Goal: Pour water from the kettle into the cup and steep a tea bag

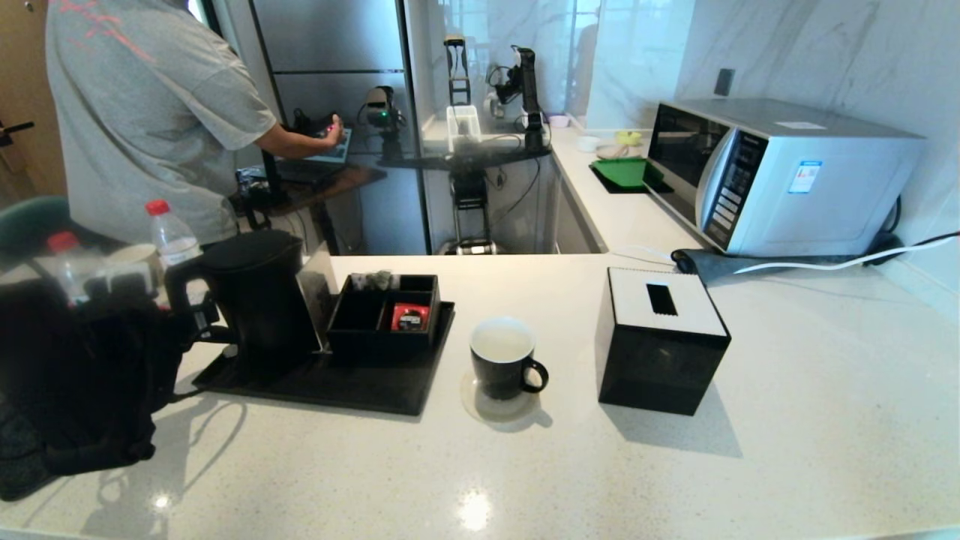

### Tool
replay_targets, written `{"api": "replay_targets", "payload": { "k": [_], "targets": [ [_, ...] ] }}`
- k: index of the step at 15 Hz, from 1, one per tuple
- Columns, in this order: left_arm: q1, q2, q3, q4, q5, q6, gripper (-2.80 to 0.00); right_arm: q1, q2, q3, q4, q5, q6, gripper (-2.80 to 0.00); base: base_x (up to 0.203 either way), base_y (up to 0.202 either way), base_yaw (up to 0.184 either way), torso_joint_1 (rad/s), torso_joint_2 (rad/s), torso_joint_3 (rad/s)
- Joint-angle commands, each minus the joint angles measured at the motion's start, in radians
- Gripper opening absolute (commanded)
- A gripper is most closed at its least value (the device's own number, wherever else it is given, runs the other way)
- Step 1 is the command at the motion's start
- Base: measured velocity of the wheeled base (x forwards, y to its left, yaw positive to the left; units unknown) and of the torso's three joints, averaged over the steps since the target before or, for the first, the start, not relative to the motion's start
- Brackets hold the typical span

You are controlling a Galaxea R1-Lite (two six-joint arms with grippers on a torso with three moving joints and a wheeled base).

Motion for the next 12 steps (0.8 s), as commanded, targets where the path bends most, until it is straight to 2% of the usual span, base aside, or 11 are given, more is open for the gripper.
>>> {"api": "replay_targets", "payload": {
  "k": [1, 9, 12],
  "targets": [
    [0.001, 0.013, -0.009, -0.047, 0.002, 0.000, 0.00, 0.000, 0.001, 0.000, 0.000, 0.000, 0.000, -2.80, 0.000, 0.000, 0.000, 0.000, 0.00, 0.000],
    [0.000, 0.042, -0.089, -0.047, 0.000, 0.000, 0.00, 0.000, 0.001, 0.000, 0.000, 0.000, 0.000, -2.80, 0.000, 0.000, 0.000, 0.000, 0.00, 0.000],
    [0.001, 0.056, -0.108, -0.047, -0.029, 0.000, 0.00, 0.000, 0.001, 0.000, 0.000, 0.000, 0.000, -2.80, 0.000, 0.000, 0.000, 0.000, 0.00, 0.000]
  ]
}}
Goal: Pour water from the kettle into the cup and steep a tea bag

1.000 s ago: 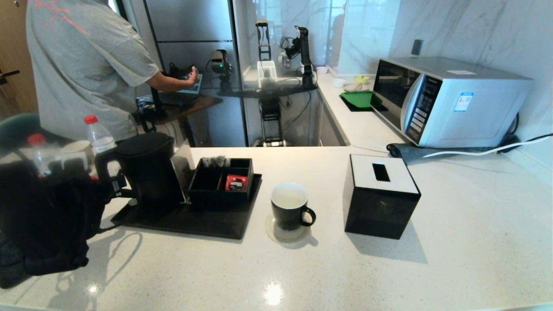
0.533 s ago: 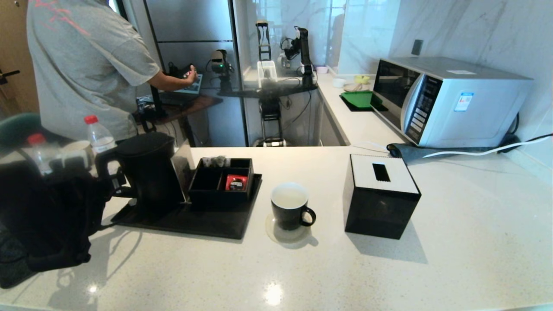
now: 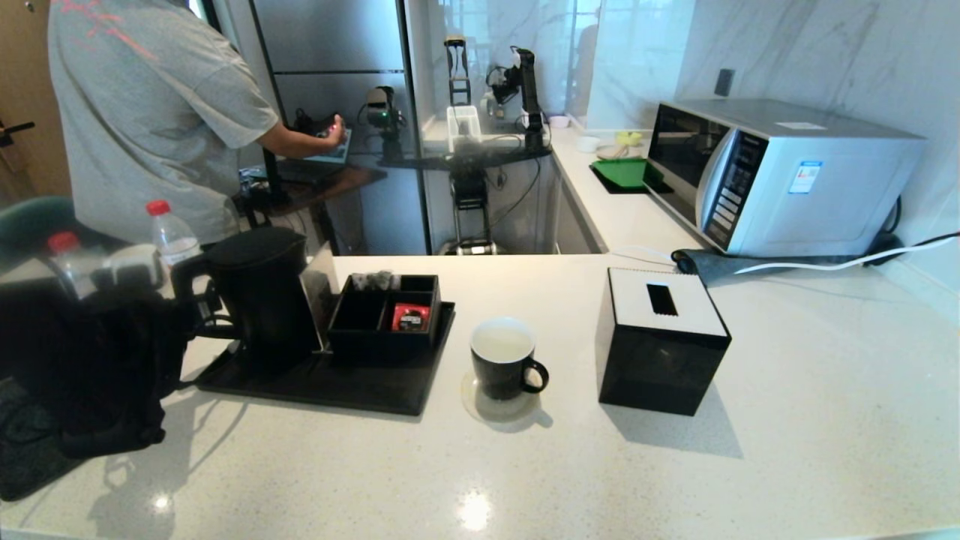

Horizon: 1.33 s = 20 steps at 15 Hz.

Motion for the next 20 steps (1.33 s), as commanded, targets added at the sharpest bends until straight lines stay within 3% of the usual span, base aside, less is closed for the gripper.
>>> {"api": "replay_targets", "payload": {
  "k": [1, 20],
  "targets": [
    [0.001, 0.011, -0.018, -0.048, -0.007, 0.001, 0.00, 0.000, 0.001, 0.000, 0.000, 0.000, 0.000, -2.80, 0.000, 0.000, 0.000, 0.000, 0.00, 0.000],
    [0.016, -0.008, -0.038, -0.048, -0.009, 0.007, 0.00, 0.000, 0.001, 0.000, 0.000, 0.000, 0.000, -2.80, 0.000, 0.000, 0.000, 0.000, 0.00, 0.000]
  ]
}}
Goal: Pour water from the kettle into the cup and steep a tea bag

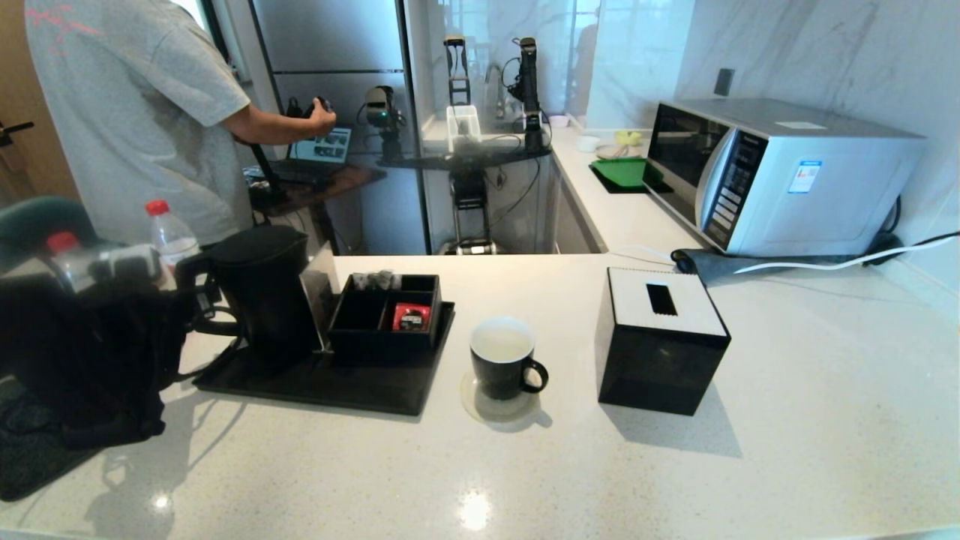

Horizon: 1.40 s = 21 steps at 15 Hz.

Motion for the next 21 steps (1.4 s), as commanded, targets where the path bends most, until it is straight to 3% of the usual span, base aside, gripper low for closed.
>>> {"api": "replay_targets", "payload": {
  "k": [1, 4, 5, 6, 21],
  "targets": [
    [0.002, -0.002, -0.010, -0.048, 0.002, 0.001, 0.00, 0.000, 0.001, 0.000, 0.000, 0.000, -0.001, -2.80, 0.000, 0.000, 0.000, 0.000, 0.00, 0.000],
    [0.002, 0.005, -0.020, -0.048, 0.002, 0.002, 0.00, 0.000, 0.001, 0.000, 0.000, 0.000, -0.001, -2.80, 0.000, 0.000, 0.000, 0.000, 0.00, 0.000],
    [0.002, 0.007, -0.022, -0.048, 0.002, 0.002, -1.90, 0.000, 0.001, -0.001, 0.000, 0.000, -0.001, -2.80, 0.000, 0.000, 0.000, 0.000, 0.00, 0.000],
    [0.002, 0.009, -0.026, -0.048, 0.003, 0.002, -2.80, 0.000, 0.001, 0.000, 0.000, 0.000, -0.001, -2.80, 0.000, 0.000, 0.000, 0.000, 0.00, 0.000],
    [0.000, 0.003, -0.042, -0.048, 0.001, 0.000, -2.80, 0.000, 0.001, 0.000, 0.000, 0.000, -0.001, -2.80, 0.000, 0.000, 0.000, 0.000, 0.00, 0.000]
  ]
}}
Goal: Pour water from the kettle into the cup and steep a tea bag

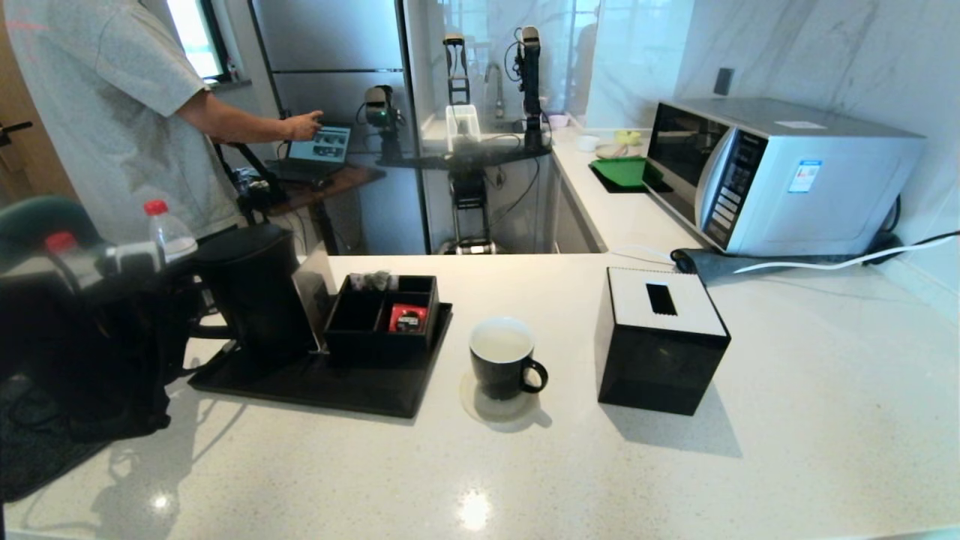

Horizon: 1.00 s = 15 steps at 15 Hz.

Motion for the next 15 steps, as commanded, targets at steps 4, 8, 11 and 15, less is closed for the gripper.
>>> {"api": "replay_targets", "payload": {
  "k": [4, 8, 11, 15],
  "targets": [
    [0.002, -0.030, 0.006, -0.050, 0.003, -0.005, -2.80, 0.000, 0.001, 0.000, 0.000, 0.000, 0.000, -2.80, 0.000, 0.000, 0.000, 0.000, 0.00, 0.000],
    [0.002, -0.064, 0.010, -0.050, 0.002, -0.010, -2.80, 0.000, 0.001, 0.000, 0.000, 0.000, 0.000, -2.80, 0.000, 0.000, 0.000, 0.000, 0.00, 0.000],
    [0.002, -0.094, 0.015, -0.050, 0.002, -0.020, -2.80, 0.000, 0.001, 0.000, 0.000, 0.000, 0.000, -2.80, 0.000, 0.000, 0.000, 0.000, 0.00, 0.000],
    [0.020, -0.138, 0.050, -0.050, 0.000, -0.037, -2.80, 0.000, 0.001, 0.000, 0.000, 0.000, 0.000, -2.80, 0.000, 0.000, 0.000, 0.000, 0.00, 0.000]
  ]
}}
